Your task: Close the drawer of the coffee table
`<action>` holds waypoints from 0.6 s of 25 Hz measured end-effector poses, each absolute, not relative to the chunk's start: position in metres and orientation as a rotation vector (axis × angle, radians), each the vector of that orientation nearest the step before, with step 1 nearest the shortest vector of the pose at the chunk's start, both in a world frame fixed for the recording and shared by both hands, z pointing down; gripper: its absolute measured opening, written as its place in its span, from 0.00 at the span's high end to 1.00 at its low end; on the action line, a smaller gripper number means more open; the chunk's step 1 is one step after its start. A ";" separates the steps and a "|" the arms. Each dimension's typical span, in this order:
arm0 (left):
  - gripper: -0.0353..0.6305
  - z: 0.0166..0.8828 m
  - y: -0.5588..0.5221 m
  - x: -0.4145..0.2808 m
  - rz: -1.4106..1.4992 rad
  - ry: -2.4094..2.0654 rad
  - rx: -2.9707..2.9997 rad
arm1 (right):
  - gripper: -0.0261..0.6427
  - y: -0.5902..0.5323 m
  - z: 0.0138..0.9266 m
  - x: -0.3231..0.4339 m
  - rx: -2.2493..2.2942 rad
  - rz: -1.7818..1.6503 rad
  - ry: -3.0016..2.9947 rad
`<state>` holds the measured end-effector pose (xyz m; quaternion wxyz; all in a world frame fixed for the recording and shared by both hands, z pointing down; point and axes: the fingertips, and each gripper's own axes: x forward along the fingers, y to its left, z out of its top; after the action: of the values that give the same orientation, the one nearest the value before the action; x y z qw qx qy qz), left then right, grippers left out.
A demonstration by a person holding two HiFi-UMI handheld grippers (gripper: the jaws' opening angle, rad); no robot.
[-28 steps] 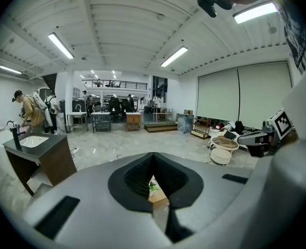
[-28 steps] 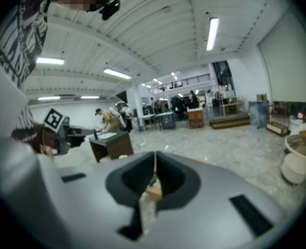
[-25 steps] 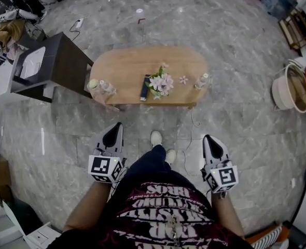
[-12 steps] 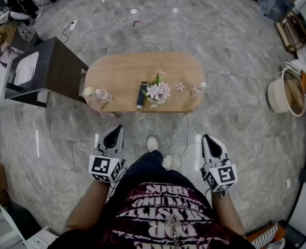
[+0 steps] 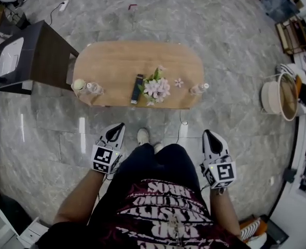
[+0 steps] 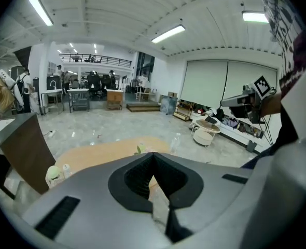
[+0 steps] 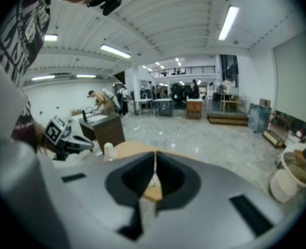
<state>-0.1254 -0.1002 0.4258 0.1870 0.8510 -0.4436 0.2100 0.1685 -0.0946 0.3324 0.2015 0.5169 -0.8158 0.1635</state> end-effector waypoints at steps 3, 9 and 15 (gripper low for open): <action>0.91 0.461 -0.095 -0.129 0.646 -1.208 2.352 | 0.91 -0.096 0.357 0.167 1.389 0.466 -2.220; 0.91 0.552 -0.079 -0.137 0.783 -1.118 2.240 | 0.91 -0.104 0.433 0.173 1.264 0.527 -2.155; 0.91 0.634 -0.105 -0.133 0.860 -1.102 2.234 | 0.91 -0.135 0.519 0.178 1.107 0.511 -2.126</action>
<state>-0.1333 -0.1052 0.6344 0.2504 0.8208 -0.4048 0.3158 0.1782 -0.1352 0.5194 0.3386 0.4249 -0.8163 0.1961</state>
